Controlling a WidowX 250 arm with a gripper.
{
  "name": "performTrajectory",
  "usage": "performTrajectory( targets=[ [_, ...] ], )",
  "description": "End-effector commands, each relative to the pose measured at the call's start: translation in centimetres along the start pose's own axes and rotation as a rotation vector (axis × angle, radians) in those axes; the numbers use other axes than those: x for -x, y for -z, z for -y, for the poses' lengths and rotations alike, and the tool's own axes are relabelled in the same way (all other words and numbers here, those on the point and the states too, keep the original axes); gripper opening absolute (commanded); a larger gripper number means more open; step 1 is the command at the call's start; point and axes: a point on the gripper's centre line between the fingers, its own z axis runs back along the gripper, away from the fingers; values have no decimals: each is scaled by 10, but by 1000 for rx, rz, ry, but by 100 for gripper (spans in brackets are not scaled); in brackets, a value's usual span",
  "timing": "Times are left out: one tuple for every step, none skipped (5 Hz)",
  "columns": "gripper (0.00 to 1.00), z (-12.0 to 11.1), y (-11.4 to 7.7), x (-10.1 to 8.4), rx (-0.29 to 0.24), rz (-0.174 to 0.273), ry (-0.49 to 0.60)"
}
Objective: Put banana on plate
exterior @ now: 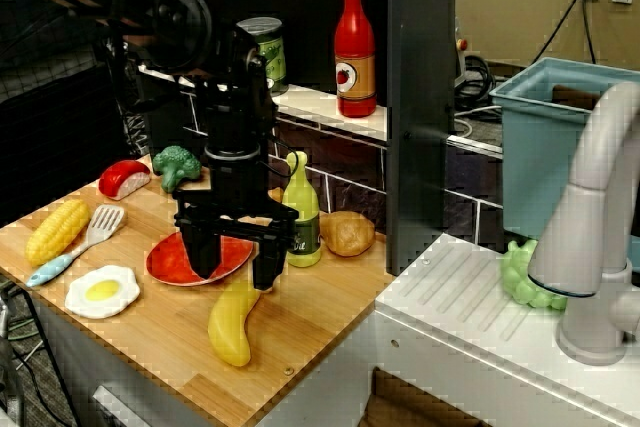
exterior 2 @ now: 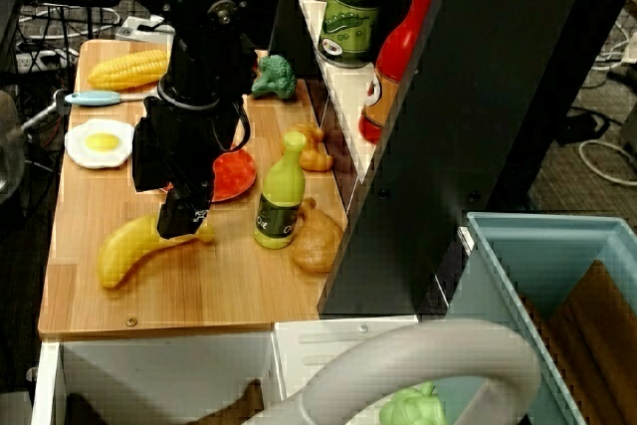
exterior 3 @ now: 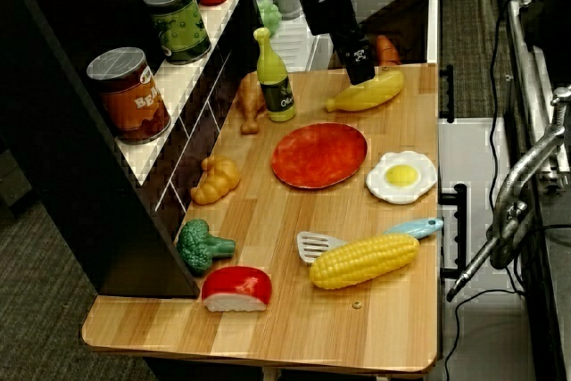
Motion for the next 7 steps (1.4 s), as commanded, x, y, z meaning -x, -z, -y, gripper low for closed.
performTrajectory(
  targets=[
    [100,-8,-8,5,23,25,-26],
    [100,-6,-5,3,34,25,-49],
    [100,-4,-3,-3,46,28,-80],
    [100,-2,1,-6,45,31,-92],
    [100,-3,10,-10,18,36,-98],
    [100,-5,14,-6,21,38,-100],
    [100,-7,22,-1,4,18,-104]
  ],
)
